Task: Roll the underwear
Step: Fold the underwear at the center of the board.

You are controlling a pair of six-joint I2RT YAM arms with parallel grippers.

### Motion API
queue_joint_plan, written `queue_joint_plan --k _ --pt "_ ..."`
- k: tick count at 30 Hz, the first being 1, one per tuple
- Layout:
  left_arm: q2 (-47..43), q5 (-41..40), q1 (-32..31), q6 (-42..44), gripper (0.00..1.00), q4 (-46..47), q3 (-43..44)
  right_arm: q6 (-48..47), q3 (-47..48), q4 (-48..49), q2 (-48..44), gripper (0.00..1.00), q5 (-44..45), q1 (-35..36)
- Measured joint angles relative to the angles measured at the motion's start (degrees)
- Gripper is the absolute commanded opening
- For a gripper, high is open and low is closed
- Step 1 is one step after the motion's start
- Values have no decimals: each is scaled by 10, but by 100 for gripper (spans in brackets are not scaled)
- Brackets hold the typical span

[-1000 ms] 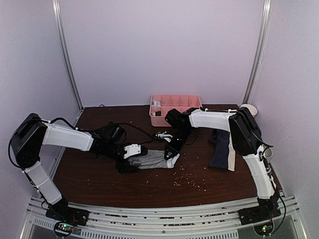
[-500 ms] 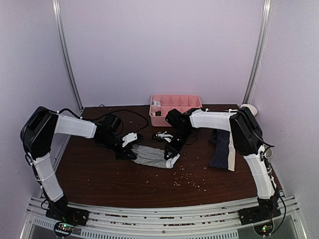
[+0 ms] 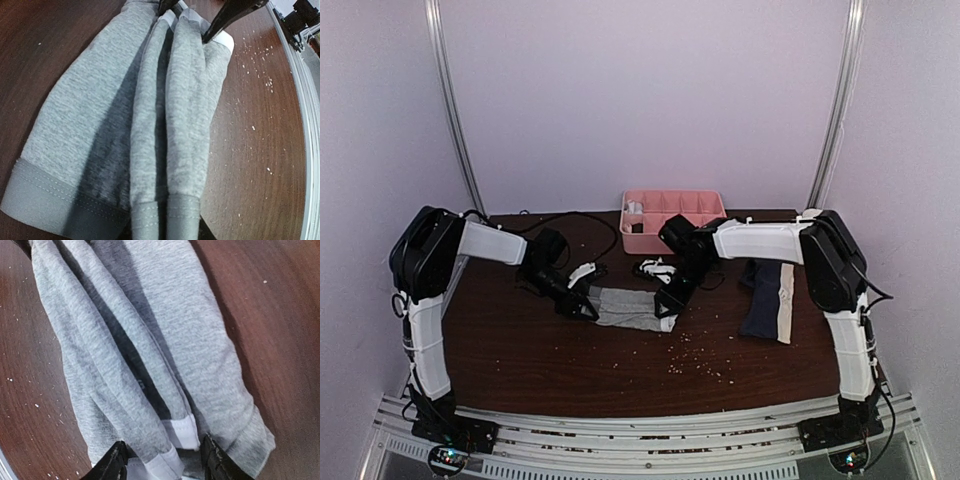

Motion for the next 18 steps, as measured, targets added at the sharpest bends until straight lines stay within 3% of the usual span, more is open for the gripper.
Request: queue_joint_plan --k 9,13,17,18 --pt "38 34 20 -25 16 -41 45 -8 -127 146 -144 55 118 30" --pt "47 42 24 -41 11 -46 54 -15 -161 212 -181 49 144 47" --pt "56 51 27 -54 7 -50 62 -43 -173 244 -177 14 146 75" --pt "58 53 28 -57 6 -52 63 -44 -172 245 -171 10 143 84"
